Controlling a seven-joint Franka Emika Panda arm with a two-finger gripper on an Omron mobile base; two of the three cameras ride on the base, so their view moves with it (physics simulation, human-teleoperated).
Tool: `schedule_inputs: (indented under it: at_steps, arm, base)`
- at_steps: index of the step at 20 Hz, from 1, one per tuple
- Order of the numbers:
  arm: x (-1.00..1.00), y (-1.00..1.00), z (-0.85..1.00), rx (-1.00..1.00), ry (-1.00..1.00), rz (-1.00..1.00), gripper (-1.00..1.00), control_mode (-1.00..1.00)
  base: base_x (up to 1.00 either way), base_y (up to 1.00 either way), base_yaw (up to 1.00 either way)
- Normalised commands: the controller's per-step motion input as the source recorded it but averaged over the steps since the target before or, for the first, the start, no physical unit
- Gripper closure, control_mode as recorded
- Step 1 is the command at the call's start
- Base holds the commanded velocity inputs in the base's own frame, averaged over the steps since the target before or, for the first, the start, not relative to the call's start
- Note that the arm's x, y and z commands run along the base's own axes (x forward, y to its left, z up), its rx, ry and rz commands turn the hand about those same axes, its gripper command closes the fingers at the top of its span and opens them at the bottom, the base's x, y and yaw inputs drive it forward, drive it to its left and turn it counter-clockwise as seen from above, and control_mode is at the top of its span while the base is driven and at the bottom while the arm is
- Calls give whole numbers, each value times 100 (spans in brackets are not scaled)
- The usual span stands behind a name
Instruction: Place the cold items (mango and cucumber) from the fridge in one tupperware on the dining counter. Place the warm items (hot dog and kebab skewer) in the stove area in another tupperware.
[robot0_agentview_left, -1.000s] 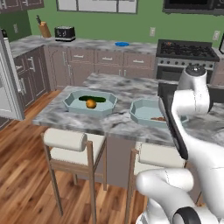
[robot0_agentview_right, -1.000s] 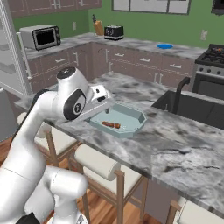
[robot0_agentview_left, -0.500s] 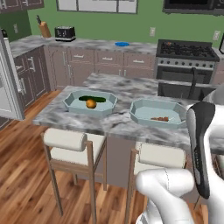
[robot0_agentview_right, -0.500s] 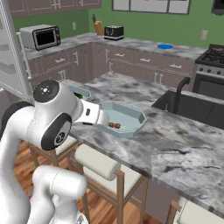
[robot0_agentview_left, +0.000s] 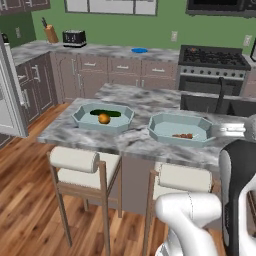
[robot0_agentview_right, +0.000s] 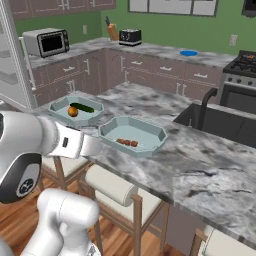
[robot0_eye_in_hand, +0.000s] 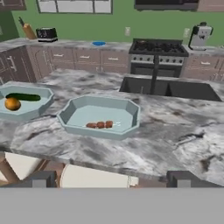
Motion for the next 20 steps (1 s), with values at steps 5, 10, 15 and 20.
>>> schedule_inputs:
  at_steps: [5, 10, 15, 20]
  arm:
    - [-23, 1, 15, 0, 0, 0, -100, 100]
    - [0, 0, 0, 0, 0, 0, -100, 100]
    - [0, 0, 0, 0, 0, 0, -100, 100]
    - [0, 0, 0, 0, 0, 0, -100, 100]
  base:
    - [-53, -8, 0]
    - [-100, -41, -6]
    - [-73, -69, 0]
    - [-27, -74, 0]
